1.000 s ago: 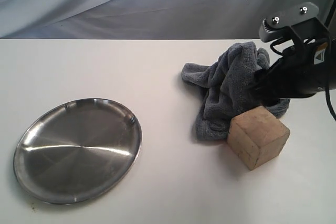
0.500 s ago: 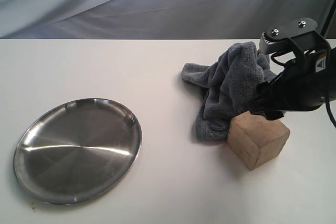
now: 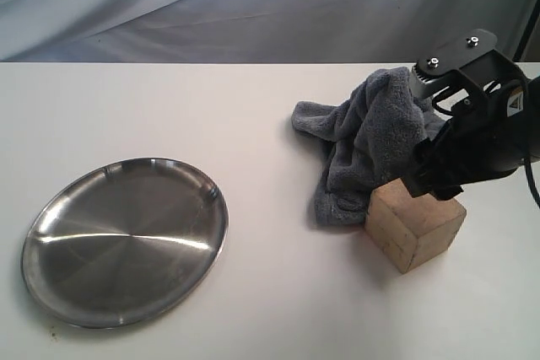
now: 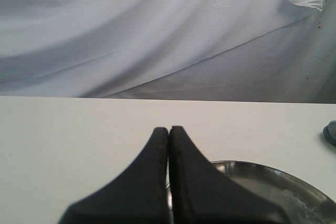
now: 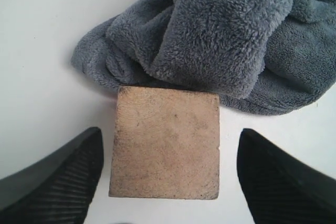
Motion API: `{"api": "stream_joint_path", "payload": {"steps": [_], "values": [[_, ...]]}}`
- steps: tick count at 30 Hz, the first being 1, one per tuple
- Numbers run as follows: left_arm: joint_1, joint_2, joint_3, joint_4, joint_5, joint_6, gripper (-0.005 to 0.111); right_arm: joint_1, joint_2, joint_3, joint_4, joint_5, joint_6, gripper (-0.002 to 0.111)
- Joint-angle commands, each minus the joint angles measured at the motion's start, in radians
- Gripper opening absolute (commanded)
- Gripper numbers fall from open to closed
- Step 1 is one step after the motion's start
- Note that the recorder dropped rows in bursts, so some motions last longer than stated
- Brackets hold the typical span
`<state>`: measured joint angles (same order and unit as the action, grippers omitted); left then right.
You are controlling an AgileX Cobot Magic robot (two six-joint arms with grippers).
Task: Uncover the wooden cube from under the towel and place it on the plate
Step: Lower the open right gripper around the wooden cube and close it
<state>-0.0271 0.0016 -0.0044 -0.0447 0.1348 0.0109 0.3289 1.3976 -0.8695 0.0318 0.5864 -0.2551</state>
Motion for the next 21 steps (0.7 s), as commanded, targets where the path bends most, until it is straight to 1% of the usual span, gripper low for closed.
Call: {"api": "stream_joint_path", "payload": {"steps": [1, 6, 8, 9, 13, 15, 20, 21], "values": [[-0.001, -0.002, 0.004, 0.001, -0.002, -0.003, 0.001, -0.001, -0.007, -0.005, 0.006, 0.000, -0.011, 0.066], [-0.001, -0.002, 0.004, 0.001, -0.002, -0.001, 0.001, -0.001, -0.007, -0.005, 0.015, 0.013, -0.010, 0.066], [-0.001, -0.002, 0.004, 0.001, -0.002, -0.001, 0.001, -0.001, -0.007, -0.005, 0.015, 0.016, -0.010, 0.069], [-0.001, -0.002, 0.004, 0.001, -0.002, -0.001, 0.001, -0.001, -0.007, -0.005, 0.018, 0.016, -0.010, 0.073], [-0.001, -0.002, 0.004, 0.001, -0.002, -0.001, 0.001, -0.001, -0.007, -0.005, 0.057, 0.017, -0.010, 0.095], [-0.001, -0.002, 0.004, 0.001, -0.002, -0.001, 0.001, -0.001, 0.020, -0.005, 0.057, 0.017, -0.010, 0.100], [-0.001, -0.002, 0.004, 0.001, -0.002, -0.003, 0.001, -0.001, 0.131, -0.005, 0.030, -0.030, 0.005, 0.100], [-0.001, -0.002, 0.004, 0.001, -0.002, -0.003, 0.001, -0.001, 0.144, -0.005, -0.004, -0.047, 0.040, 0.100]]}}
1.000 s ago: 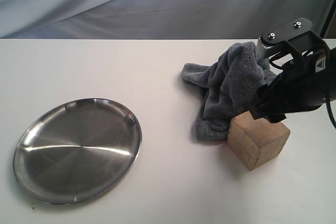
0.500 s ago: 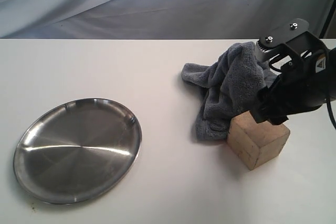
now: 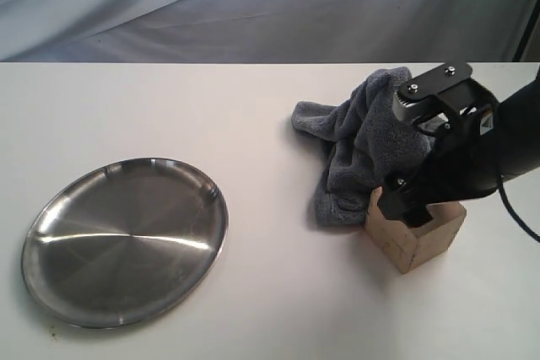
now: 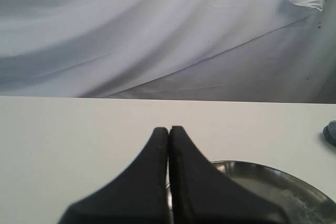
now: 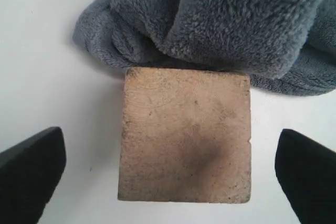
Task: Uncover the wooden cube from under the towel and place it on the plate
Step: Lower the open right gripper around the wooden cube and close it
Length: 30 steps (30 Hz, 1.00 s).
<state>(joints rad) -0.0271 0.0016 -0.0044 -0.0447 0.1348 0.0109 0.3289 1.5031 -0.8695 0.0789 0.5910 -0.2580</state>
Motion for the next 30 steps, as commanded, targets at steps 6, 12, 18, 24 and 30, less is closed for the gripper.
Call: {"api": "stream_joint_path", "payload": {"steps": [6, 12, 18, 24, 30], "values": [[-0.001, -0.002, 0.004, 0.001, -0.002, -0.001, 0.001, 0.001, 0.088, -0.005, -0.109, -0.071, 0.109, 0.100], [-0.001, -0.002, 0.004, 0.001, -0.002, -0.001, 0.001, 0.001, 0.147, -0.005, -0.079, -0.073, 0.132, 0.100], [-0.001, -0.002, 0.004, 0.001, -0.002, -0.003, 0.001, 0.020, 0.177, -0.005, -0.072, -0.064, 0.158, 0.100], [-0.001, -0.002, 0.004, 0.001, -0.002, -0.003, 0.001, 0.020, 0.180, -0.005, -0.072, -0.055, 0.169, 0.100], [-0.001, -0.002, 0.004, 0.001, -0.002, -0.001, 0.001, 0.020, 0.180, -0.005, -0.079, -0.046, 0.187, 0.090]]}}
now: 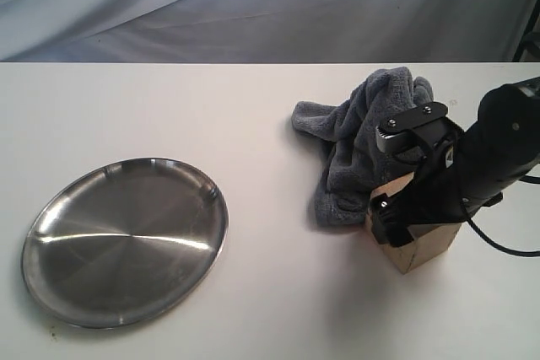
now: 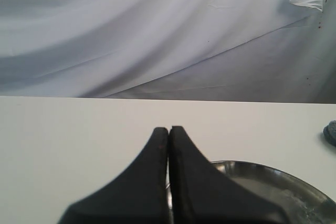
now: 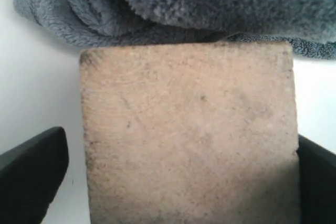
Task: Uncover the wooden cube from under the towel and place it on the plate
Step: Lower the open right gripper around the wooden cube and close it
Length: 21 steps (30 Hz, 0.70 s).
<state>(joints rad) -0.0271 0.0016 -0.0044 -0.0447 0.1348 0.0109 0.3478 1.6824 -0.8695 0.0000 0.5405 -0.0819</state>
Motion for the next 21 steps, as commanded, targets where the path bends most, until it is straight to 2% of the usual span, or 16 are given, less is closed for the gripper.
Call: {"api": "stream_joint_path", "payload": {"steps": [1, 5, 7, 14, 21], "values": [[-0.001, -0.002, 0.004, 0.001, -0.002, -0.001, 0.001, 0.001, 0.000, -0.005, 0.000, 0.004, 0.013, 0.084], [-0.001, -0.002, 0.004, 0.001, -0.002, -0.003, 0.001, 0.001, 0.000, -0.005, 0.000, 0.004, 0.015, 0.068], [-0.001, -0.002, 0.004, 0.001, -0.002, -0.003, 0.001, 0.001, 0.000, -0.005, 0.000, 0.008, 0.020, 0.064], [-0.001, -0.002, 0.004, 0.001, -0.002, -0.003, 0.001, 0.006, -0.011, -0.005, 0.007, 0.045, 0.061, 0.064], [-0.001, -0.002, 0.004, 0.001, -0.002, -0.003, 0.001, 0.060, -0.089, -0.005, 0.018, 0.054, 0.063, 0.064]]}}
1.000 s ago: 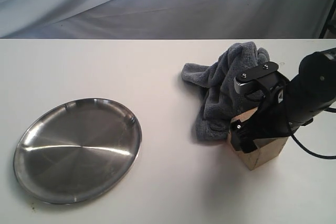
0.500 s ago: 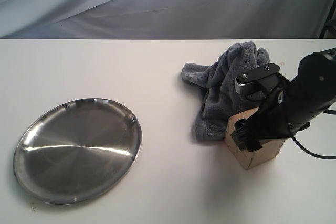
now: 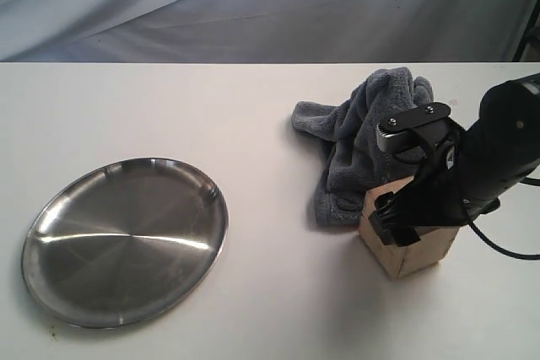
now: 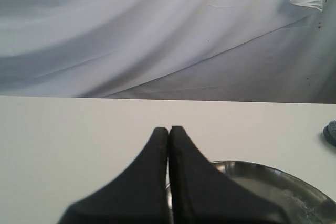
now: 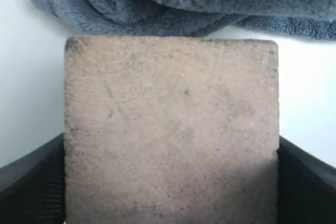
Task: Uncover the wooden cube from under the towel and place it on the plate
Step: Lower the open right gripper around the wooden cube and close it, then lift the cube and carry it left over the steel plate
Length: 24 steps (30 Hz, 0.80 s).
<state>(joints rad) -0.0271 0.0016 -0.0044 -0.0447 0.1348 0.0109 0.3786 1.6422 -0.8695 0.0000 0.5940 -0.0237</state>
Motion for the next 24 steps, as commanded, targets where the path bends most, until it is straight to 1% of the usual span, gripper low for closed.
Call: {"api": "stream_joint_path", "payload": {"steps": [1, 10, 15, 21, 24], "values": [[-0.001, -0.002, 0.004, 0.001, -0.002, -0.003, 0.001, 0.037, -0.059, -0.005, 0.021, 0.003, 0.005, 0.064], [-0.001, -0.002, 0.004, 0.001, -0.002, -0.003, 0.001, 0.126, -0.138, -0.005, 0.098, 0.004, 0.003, 0.064], [-0.001, -0.002, 0.004, 0.001, -0.002, -0.003, 0.001, 0.176, -0.145, -0.018, 0.104, -0.011, -0.005, 0.064], [-0.001, -0.002, 0.004, 0.001, -0.002, -0.001, 0.001, 0.269, -0.133, -0.146, 0.104, -0.001, -0.020, 0.064], [-0.001, -0.002, 0.004, 0.001, -0.002, -0.001, 0.001, 0.315, -0.077, -0.232, 0.104, 0.006, -0.033, 0.064]]}}
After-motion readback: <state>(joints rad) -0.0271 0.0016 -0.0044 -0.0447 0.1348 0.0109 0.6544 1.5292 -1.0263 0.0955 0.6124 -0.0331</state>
